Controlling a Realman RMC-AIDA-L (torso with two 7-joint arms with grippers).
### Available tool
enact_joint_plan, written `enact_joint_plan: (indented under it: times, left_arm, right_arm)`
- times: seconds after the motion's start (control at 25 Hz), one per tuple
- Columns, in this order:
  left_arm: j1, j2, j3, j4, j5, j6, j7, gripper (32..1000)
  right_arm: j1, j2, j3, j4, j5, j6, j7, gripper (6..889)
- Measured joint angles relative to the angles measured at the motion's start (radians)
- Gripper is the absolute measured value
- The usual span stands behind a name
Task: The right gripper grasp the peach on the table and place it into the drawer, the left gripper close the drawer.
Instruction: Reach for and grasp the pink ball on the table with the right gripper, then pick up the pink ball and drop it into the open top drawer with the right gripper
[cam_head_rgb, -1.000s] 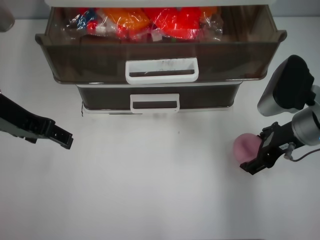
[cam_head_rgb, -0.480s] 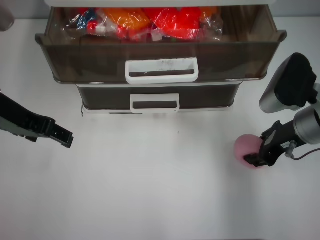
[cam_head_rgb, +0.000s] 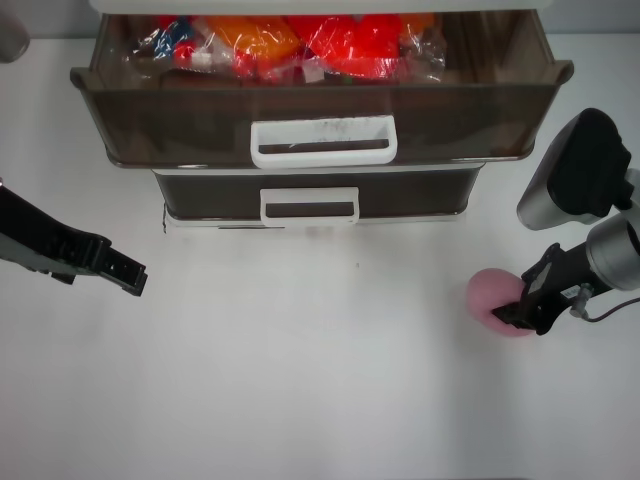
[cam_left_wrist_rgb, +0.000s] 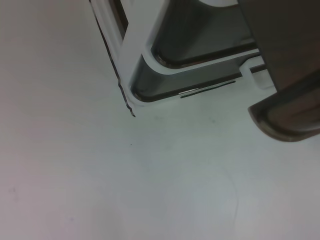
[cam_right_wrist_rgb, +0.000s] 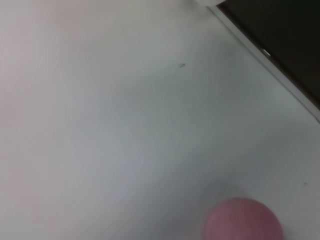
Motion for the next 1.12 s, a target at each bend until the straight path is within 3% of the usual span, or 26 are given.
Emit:
enact_joint_plan:
  times: [1.12]
  left_arm:
    - [0.008,0.0000,0.000,0.000,0.000,0.000,0.001,859]
  right_arm:
    - [-0.013,0.000,0.011,-0.071,0.002,0.060,-0.002,42]
